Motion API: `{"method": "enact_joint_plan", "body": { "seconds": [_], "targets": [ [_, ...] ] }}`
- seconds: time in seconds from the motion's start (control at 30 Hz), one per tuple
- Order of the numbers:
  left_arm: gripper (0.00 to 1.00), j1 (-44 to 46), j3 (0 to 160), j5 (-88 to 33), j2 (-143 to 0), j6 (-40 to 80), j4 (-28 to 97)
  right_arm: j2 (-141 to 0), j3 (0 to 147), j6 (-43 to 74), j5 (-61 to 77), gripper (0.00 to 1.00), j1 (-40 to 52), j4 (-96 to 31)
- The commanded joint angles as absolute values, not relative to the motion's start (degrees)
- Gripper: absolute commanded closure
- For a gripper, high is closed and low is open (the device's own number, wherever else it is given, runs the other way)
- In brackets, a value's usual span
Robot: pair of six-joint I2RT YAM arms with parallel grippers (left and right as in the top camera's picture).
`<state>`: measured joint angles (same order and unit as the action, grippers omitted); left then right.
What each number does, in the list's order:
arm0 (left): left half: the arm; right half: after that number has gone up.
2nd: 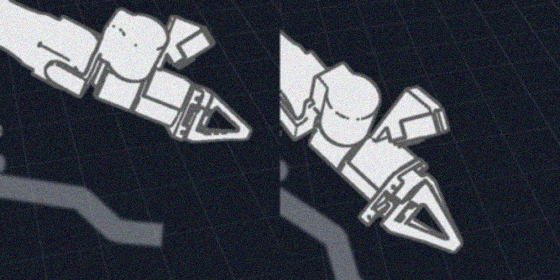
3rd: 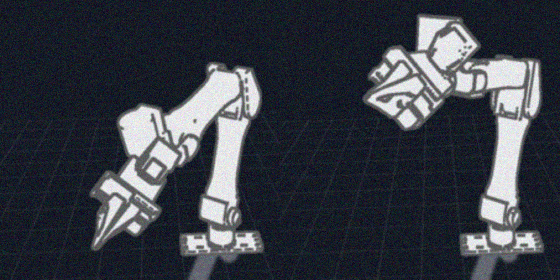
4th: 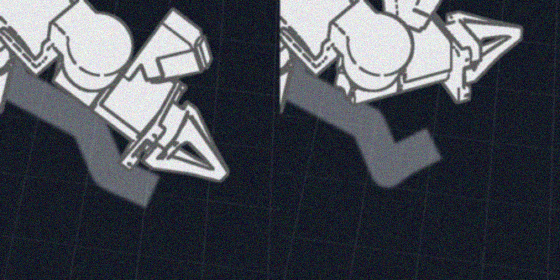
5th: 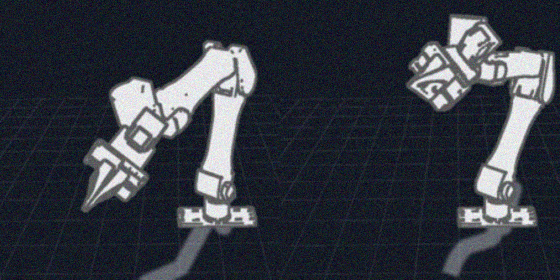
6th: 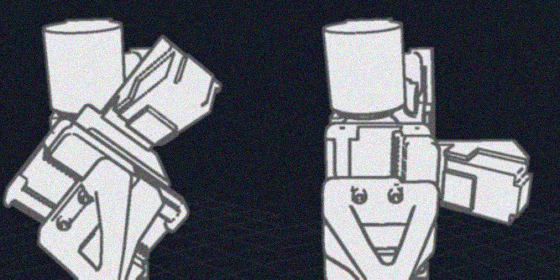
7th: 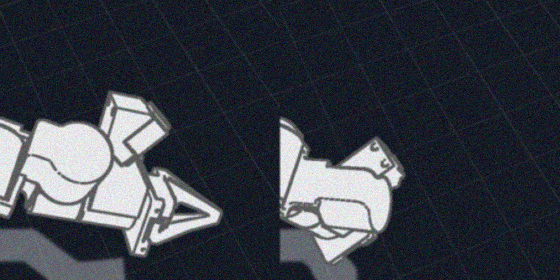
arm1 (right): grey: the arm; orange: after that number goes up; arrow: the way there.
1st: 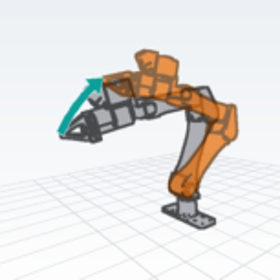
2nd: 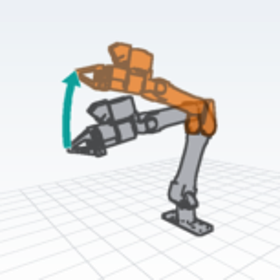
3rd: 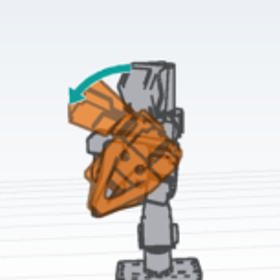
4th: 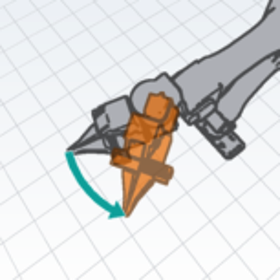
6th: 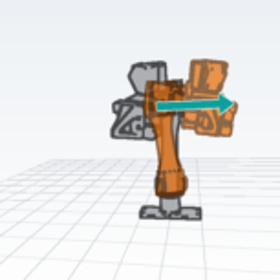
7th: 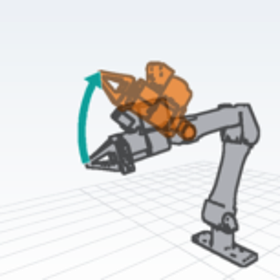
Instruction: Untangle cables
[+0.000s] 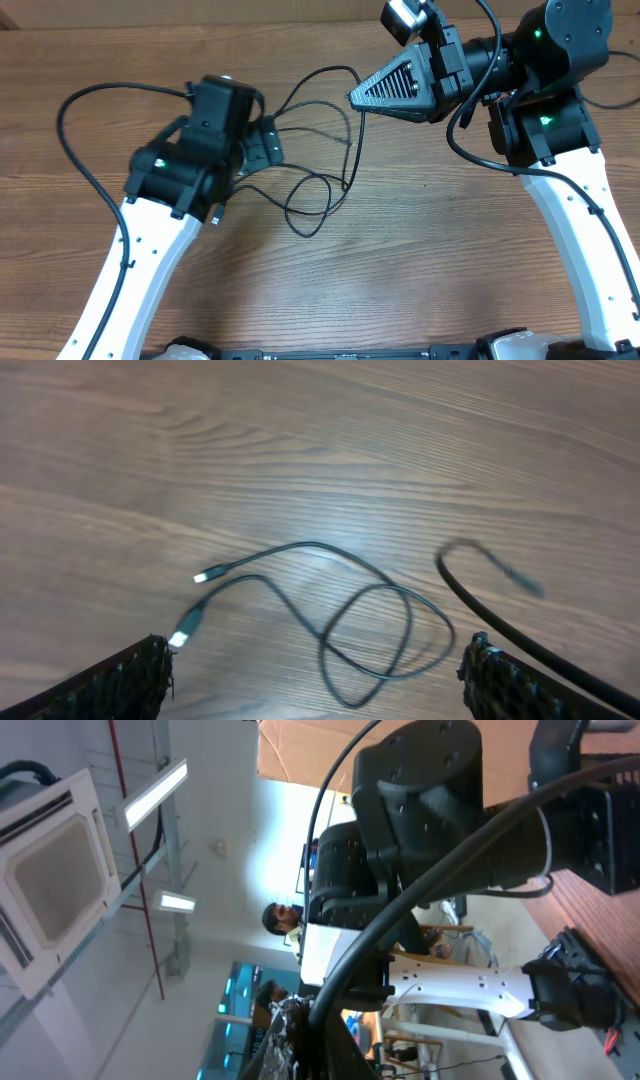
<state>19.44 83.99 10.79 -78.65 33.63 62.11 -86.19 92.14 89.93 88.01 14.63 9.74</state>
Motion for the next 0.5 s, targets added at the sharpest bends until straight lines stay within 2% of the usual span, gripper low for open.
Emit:
{"method": "enact_joint_plan", "body": {
  "seconds": [0.0, 0.23, 0.47],
  "targets": [
    [0.06, 17.8, 83.7, 12.0, -78.7, 35.8, 63.0, -84.8, 93.0, 86.8, 89.9, 0.96, 14.6, 10.2],
    [0.06, 15.8, 83.7, 12.2, -78.7, 36.9, 63.5, -84.9, 93.0, 72.1, 89.9, 0.96, 14.5, 9.7],
    [0.0, 15.6, 83.7, 11.9, -78.7, 35.9, 64.2, -86.3, 93.0, 71.3, 89.0, 0.96, 14.1, 8.0]
  ]
}}
